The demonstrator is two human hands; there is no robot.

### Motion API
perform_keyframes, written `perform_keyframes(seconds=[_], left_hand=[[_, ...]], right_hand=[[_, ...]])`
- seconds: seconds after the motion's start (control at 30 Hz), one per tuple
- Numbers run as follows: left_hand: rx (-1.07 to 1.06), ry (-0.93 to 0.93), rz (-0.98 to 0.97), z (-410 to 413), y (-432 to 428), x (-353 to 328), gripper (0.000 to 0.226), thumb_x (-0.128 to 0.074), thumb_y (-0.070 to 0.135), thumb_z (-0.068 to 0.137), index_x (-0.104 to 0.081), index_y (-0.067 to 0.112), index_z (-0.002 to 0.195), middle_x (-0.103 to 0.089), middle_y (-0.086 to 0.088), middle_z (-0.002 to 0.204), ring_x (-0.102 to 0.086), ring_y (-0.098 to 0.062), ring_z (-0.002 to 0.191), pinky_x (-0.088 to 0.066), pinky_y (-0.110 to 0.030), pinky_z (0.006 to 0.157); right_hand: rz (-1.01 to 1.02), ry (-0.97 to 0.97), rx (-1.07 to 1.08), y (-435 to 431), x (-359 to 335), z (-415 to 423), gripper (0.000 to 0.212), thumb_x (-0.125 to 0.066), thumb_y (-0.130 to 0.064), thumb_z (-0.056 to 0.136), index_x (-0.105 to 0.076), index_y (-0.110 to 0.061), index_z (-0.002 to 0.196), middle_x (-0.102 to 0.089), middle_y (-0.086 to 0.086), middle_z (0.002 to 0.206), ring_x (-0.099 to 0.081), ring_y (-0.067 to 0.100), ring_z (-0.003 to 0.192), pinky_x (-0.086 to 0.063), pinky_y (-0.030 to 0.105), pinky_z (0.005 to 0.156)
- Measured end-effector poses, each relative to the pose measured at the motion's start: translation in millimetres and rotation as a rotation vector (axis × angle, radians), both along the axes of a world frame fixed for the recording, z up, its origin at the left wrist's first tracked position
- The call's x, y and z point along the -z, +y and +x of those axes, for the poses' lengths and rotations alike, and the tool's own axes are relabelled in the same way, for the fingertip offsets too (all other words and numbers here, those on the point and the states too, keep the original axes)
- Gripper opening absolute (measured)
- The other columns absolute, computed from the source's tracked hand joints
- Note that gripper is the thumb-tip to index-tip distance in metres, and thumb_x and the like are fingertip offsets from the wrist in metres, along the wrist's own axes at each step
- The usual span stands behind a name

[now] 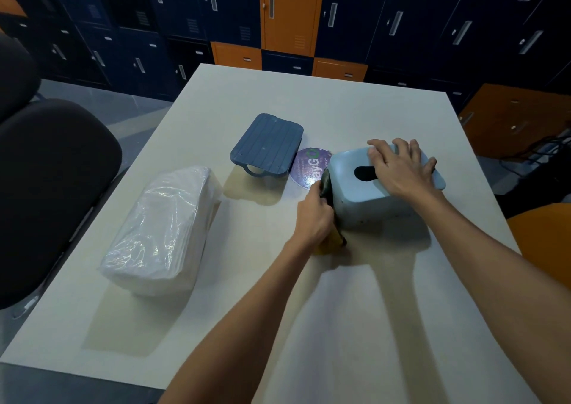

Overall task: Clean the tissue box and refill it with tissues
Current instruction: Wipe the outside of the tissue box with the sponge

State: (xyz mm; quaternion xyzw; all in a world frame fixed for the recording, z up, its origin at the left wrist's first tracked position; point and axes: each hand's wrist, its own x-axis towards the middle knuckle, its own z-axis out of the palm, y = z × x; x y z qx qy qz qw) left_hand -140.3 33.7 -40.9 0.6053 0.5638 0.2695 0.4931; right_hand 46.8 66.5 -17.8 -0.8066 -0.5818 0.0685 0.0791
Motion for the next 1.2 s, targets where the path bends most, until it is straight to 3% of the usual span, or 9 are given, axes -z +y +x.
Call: perform_keyframes(seconds=[0.2, 0.37, 0.5, 0.67, 0.77, 0.83, 1.03, 1.2], left_hand=[[0.015, 0.009, 0.024, -1, -24, 6, 0.048, -0.034, 0.003, 0.097, -0.038, 0.014, 0.143, -0.056, -0.017, 0.131, -0.051, -0.035, 0.115, -0.037, -0.029, 0.086], [0.112, 0.088, 0.035, -8, -43, 9, 0.045, -0.032, 0.006, 0.098, -0.036, 0.015, 0.142, -0.057, -0.021, 0.125, -0.054, -0.036, 0.107, -0.034, -0.028, 0.078], [0.202, 0.165, -0.002, -13, -31, 1, 0.043, -0.034, 0.005, 0.097, -0.04, 0.013, 0.138, -0.056, -0.019, 0.126, -0.054, -0.034, 0.109, -0.041, -0.036, 0.083], [-0.046, -0.021, -0.083, -15, 6, -2, 0.053, -0.035, 0.001, 0.092, -0.041, 0.015, 0.143, -0.049, -0.01, 0.141, -0.044, -0.029, 0.129, -0.035, -0.033, 0.106], [-0.071, -0.167, -0.101, 2, 9, -7, 0.058, -0.032, 0.001, 0.092, -0.041, 0.023, 0.144, -0.05, -0.005, 0.141, -0.045, -0.024, 0.128, -0.035, -0.037, 0.111], [-0.09, -0.221, -0.083, 10, -4, -7, 0.059, -0.029, 0.001, 0.095, -0.038, 0.027, 0.146, -0.049, -0.002, 0.142, -0.045, -0.017, 0.123, -0.033, -0.028, 0.109], [-0.105, -0.267, -0.039, 14, -66, 4, 0.059, -0.031, 0.002, 0.098, -0.029, 0.032, 0.149, -0.034, 0.011, 0.151, -0.032, -0.009, 0.137, -0.019, -0.008, 0.102], [-0.02, -0.124, -0.008, 5, -40, 3, 0.063, -0.032, -0.003, 0.093, -0.033, 0.027, 0.148, -0.042, -0.001, 0.148, -0.04, -0.024, 0.133, -0.03, -0.023, 0.105]], right_hand=[[-0.001, -0.018, -0.009, 0, 1, 0, 0.044, -0.013, -0.049, 0.099, -0.031, -0.041, 0.138, -0.025, 0.006, 0.15, -0.009, 0.032, 0.143, -0.007, 0.068, 0.108], [-0.012, -0.024, 0.001, 0, 1, 1, 0.044, -0.012, -0.05, 0.099, -0.03, -0.042, 0.138, -0.025, 0.005, 0.15, -0.01, 0.031, 0.142, -0.007, 0.067, 0.108], [-0.015, -0.015, -0.015, 0, 1, 2, 0.043, -0.013, -0.05, 0.099, -0.03, -0.042, 0.138, -0.025, 0.005, 0.15, -0.011, 0.031, 0.142, -0.007, 0.068, 0.108], [-0.006, -0.01, -0.01, 0, 0, 1, 0.043, -0.014, -0.049, 0.1, -0.03, -0.042, 0.139, -0.025, 0.005, 0.151, -0.01, 0.031, 0.143, -0.006, 0.067, 0.109], [0.002, -0.023, -0.01, -1, 0, 1, 0.043, -0.015, -0.048, 0.1, -0.03, -0.041, 0.139, -0.025, 0.005, 0.15, -0.011, 0.031, 0.143, -0.007, 0.067, 0.109], [0.007, -0.024, -0.014, -1, 0, 0, 0.043, -0.015, -0.048, 0.1, -0.03, -0.04, 0.14, -0.026, 0.006, 0.15, -0.011, 0.032, 0.143, -0.007, 0.067, 0.109], [-0.004, -0.025, -0.011, -1, 1, 1, 0.044, -0.014, -0.049, 0.1, -0.03, -0.04, 0.139, -0.024, 0.005, 0.151, -0.009, 0.032, 0.143, -0.007, 0.066, 0.109], [-0.004, -0.025, -0.015, 0, 1, 2, 0.044, -0.013, -0.05, 0.1, -0.03, -0.041, 0.139, -0.025, 0.006, 0.151, -0.01, 0.032, 0.143, -0.008, 0.066, 0.109]])
